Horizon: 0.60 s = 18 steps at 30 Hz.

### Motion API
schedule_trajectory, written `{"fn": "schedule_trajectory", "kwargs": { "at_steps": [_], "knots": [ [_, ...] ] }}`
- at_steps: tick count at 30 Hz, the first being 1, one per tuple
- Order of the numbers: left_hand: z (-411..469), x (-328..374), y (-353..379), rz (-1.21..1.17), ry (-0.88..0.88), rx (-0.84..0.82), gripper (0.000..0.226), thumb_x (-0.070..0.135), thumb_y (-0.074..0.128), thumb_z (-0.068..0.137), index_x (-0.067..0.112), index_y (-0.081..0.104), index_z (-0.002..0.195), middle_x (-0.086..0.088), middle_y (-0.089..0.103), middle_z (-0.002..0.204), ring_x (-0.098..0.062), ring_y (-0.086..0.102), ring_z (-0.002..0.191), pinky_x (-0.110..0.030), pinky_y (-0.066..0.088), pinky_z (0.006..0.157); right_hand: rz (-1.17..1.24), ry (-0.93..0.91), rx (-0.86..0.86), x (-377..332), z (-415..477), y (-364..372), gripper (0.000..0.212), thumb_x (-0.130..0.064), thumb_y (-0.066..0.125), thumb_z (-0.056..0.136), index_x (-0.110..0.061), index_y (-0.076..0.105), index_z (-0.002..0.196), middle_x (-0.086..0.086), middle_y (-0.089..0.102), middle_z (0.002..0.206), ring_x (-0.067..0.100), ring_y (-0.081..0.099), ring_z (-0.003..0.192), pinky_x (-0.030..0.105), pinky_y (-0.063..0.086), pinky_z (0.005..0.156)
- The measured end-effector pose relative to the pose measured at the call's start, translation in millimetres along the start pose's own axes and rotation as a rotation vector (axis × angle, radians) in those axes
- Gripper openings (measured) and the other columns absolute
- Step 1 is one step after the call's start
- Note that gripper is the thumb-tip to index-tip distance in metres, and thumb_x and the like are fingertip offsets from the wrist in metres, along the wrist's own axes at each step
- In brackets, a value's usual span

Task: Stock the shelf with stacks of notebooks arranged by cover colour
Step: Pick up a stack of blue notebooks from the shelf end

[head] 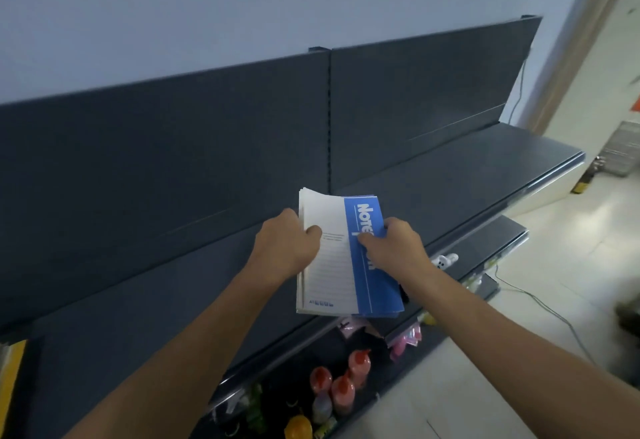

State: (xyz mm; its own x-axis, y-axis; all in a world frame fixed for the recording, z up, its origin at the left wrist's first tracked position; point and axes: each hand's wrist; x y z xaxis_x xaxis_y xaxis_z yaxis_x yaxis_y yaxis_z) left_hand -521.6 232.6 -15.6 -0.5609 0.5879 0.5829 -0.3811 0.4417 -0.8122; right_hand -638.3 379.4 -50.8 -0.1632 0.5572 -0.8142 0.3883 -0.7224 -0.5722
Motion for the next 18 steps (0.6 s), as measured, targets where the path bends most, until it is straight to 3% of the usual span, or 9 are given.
{"fn": "schedule_trajectory", "kwargs": {
  "at_steps": [6, 11, 18],
  "knots": [
    [17, 43, 46, -0.010, 0.015, -0.047, 0.031, 0.038, 0.051, 0.097, 0.010, 0.055, 0.107, -0.004, 0.062, 0.102, -0.021, 0.061, 0.084, -0.032, 0.041, 0.058, -0.055, 0.081, 0.086, 30, 20, -39, 0.028, -0.031, 0.066, 0.088, -0.008, 0.060, 0.103, -0.001, 0.066, 0.083, 0.011, 0.059, 0.067, 0.027, 0.044, 0.054],
    [40, 77, 74, -0.028, 0.047, -0.054, 0.031, 0.036, 0.051, 0.097, 0.010, 0.052, 0.113, -0.005, 0.060, 0.108, -0.020, 0.060, 0.085, -0.030, 0.039, 0.057, -0.054, 0.093, 0.111, 47, 50, -70, 0.028, -0.032, 0.067, 0.087, -0.009, 0.058, 0.100, 0.002, 0.068, 0.085, 0.020, 0.067, 0.079, 0.040, 0.056, 0.072],
    [88, 102, 108, -0.028, 0.008, -0.057, 0.029, 0.036, 0.050, 0.098, 0.011, 0.048, 0.113, -0.003, 0.057, 0.105, -0.016, 0.058, 0.080, -0.027, 0.036, 0.051, -0.116, 0.081, 0.080, 62, 113, -92, 0.036, -0.039, 0.070, 0.086, -0.016, 0.049, 0.105, -0.003, 0.065, 0.094, 0.015, 0.066, 0.079, 0.030, 0.046, 0.058]
  ]
}}
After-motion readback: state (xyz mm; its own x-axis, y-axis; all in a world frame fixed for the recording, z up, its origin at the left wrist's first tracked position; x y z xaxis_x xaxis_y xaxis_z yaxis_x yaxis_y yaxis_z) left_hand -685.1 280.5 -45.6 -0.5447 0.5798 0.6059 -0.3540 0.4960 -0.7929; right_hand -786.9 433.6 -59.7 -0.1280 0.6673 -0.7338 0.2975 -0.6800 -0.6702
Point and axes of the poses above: each hand's wrist, its own z-axis towards the middle knuckle, its own y-axis out of the palm, x = y × z
